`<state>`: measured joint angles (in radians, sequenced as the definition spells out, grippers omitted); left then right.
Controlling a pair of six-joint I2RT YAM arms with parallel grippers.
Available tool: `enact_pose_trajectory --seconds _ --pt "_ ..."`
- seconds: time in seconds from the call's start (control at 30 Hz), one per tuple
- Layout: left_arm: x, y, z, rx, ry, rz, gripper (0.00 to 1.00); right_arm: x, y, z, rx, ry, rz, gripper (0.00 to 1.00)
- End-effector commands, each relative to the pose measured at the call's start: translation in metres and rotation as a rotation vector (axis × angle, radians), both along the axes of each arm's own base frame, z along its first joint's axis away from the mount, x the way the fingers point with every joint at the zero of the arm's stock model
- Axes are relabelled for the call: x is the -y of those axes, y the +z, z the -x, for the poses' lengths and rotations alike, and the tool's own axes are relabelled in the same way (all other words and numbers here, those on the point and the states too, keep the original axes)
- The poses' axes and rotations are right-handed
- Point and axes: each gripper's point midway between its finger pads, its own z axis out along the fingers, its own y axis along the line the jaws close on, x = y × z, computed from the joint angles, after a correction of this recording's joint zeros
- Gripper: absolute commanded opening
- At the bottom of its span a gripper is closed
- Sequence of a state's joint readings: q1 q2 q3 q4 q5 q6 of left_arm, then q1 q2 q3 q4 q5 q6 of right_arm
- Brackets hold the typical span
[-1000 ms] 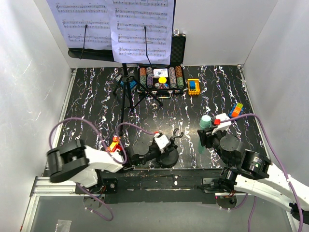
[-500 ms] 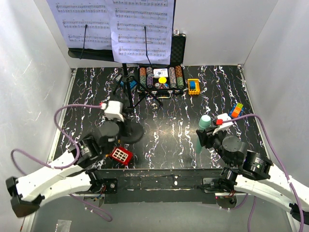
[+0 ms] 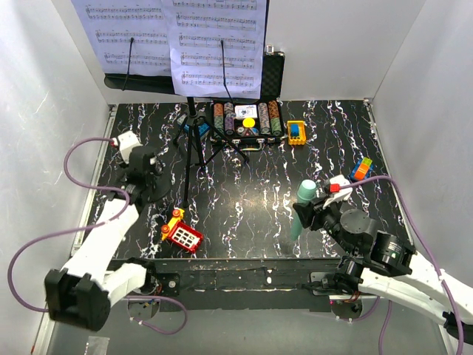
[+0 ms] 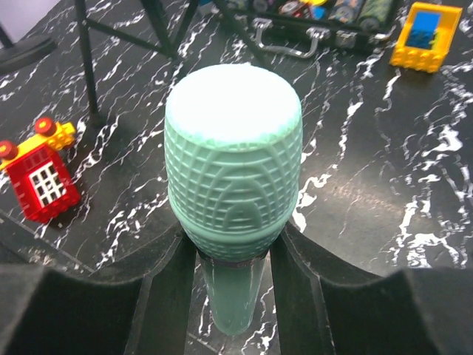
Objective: Pack up the instrument practice props
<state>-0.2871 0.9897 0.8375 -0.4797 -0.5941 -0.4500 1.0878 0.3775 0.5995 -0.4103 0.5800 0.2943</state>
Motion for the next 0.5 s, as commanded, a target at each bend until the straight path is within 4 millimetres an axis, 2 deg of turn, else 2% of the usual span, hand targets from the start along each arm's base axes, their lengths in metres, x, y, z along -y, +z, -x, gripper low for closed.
enact_pose_trajectory --seconds 0.0,0.1,0.17,0.2,0.23,0.3,0.37,0.47 --pt "-0.053 -0.004 -0.043 0.153 0.212 0.065 0.00 -0.022 0.009 0.010 -0.051 0.069 -0.142 0.01" --pt "-0.079 -0.008 -0.060 0.192 0.269 0.050 0.00 -0.023 0.009 0.013 -0.055 0.085 -0.166 0.01" --pt "-0.088 -0.002 -0.076 0.221 0.256 -0.013 0.00 -0.021 0.010 0.014 -0.046 0.089 -0.181 0.01" --pt "-0.104 -0.002 -0.081 0.227 0.274 -0.049 0.00 -0.021 0.012 0.015 -0.041 0.095 -0.190 0.01" --pt "-0.112 -0.001 -0.088 0.235 0.260 -0.076 0.00 -0.020 0.014 0.016 -0.032 0.098 -0.199 0.01" --pt "-0.127 -0.010 -0.099 0.207 0.257 -0.111 0.00 -0.017 0.016 0.016 -0.018 0.094 -0.202 0.01" --pt "-0.137 -0.010 -0.107 0.231 0.240 -0.165 0.00 -0.015 0.017 0.015 -0.004 0.091 -0.196 0.01" --pt "-0.139 -0.011 -0.122 0.277 0.149 -0.233 0.00 -0.013 0.017 0.015 0.002 0.087 -0.187 0.01"
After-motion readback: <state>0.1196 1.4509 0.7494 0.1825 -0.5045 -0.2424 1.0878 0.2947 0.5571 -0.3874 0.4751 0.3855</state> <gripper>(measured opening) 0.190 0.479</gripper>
